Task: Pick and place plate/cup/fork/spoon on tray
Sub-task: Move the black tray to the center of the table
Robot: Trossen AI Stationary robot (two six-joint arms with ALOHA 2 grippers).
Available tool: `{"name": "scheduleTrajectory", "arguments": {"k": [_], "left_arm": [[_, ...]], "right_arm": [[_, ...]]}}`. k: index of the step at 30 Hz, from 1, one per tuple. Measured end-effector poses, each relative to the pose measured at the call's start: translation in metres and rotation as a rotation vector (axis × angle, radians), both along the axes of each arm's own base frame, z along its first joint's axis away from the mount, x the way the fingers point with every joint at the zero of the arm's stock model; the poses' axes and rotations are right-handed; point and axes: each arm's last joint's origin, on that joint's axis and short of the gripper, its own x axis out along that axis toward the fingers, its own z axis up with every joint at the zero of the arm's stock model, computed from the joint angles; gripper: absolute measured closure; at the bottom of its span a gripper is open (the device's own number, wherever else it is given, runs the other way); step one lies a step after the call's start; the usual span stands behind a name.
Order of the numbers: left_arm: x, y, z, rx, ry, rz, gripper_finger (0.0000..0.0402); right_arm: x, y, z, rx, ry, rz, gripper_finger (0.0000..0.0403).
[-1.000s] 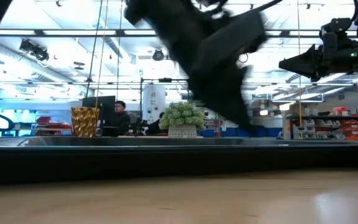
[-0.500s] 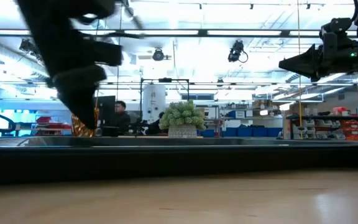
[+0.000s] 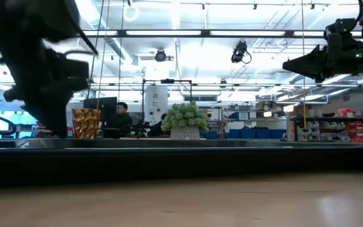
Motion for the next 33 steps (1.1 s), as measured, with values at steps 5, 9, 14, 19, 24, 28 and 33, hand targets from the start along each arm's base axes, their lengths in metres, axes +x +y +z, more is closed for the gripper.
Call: {"name": "scheduleTrajectory", "arguments": {"k": [5, 9, 14, 19, 24, 28, 33], "left_arm": [[0.006, 0.022, -0.005, 0.011, 0.06, 0.034, 0.0397], [0.013, 0.04, -0.005, -0.021, 0.076, 0.034, 0.0397], [0.016, 0.057, -0.016, -0.018, 0.148, 0.079, 0.0397], [0.024, 0.066, -0.03, -0.01, 0.187, 0.115, 0.0397], [0.036, 0.078, -0.024, -0.004, 0.179, 0.102, 0.0391], [0.055, 0.094, -0.014, 0.047, 0.119, 0.024, 0.0386], [0.07, 0.111, -0.009, 0.123, 0.053, -0.103, 0.039]], "right_arm": [[0.0, 0.0, 0.0, -0.002, -0.003, 0.0, 0.0341], [0.0, 0.0, 0.0, -0.001, -0.002, 0.002, 0.0341], [0.0, 0.0, 0.0, -0.001, -0.001, 0.001, 0.0341], [0.0, 0.0, 0.0, 0.0, -0.001, 0.0, 0.0341], [0.0, 0.0, 0.0, -0.001, -0.002, 0.0, 0.0341], [0.0, 0.0, 0.0, -0.001, -0.001, 0.0, 0.0341], [0.0, 0.0, 0.0, -0.001, -0.001, 0.0, 0.0341]]}}
